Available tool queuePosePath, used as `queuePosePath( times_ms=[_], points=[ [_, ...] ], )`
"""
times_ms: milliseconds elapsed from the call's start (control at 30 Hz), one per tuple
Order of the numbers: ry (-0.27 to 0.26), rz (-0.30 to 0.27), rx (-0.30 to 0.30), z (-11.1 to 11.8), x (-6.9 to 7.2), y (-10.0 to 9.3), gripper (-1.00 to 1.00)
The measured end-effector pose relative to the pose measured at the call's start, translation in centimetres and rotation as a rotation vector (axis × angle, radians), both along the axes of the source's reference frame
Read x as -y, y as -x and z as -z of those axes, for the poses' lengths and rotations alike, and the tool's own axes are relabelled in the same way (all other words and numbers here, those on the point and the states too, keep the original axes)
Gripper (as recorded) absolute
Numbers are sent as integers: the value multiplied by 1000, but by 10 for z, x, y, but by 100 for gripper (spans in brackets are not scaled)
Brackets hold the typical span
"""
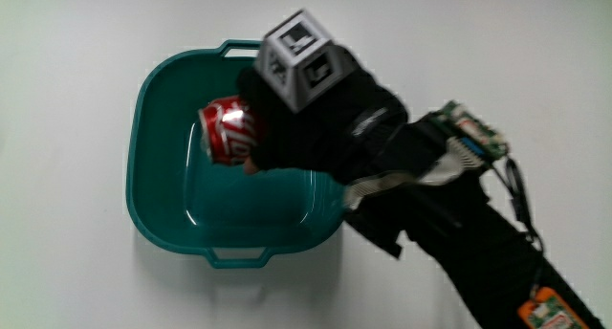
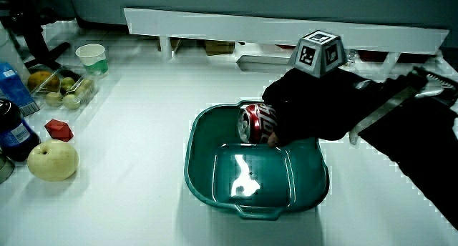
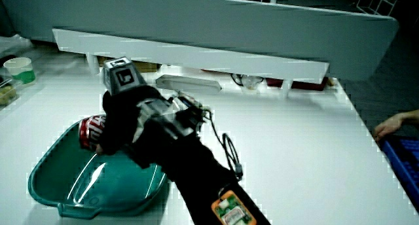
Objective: Place cola into plate
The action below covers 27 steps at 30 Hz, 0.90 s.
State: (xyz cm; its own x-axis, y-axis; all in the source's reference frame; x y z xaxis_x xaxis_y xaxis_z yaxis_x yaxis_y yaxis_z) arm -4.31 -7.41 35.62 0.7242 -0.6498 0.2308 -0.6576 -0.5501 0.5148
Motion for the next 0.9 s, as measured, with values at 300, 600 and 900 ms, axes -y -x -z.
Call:
queuePosePath(
  times_ms=[300, 600, 900],
  points=[
    [-107, -15, -66, -5, -15, 17, 0],
    [-44, 6, -118, -35, -23, 23, 0],
    [1, -21, -151, -48, -26, 20, 0]
  ],
)
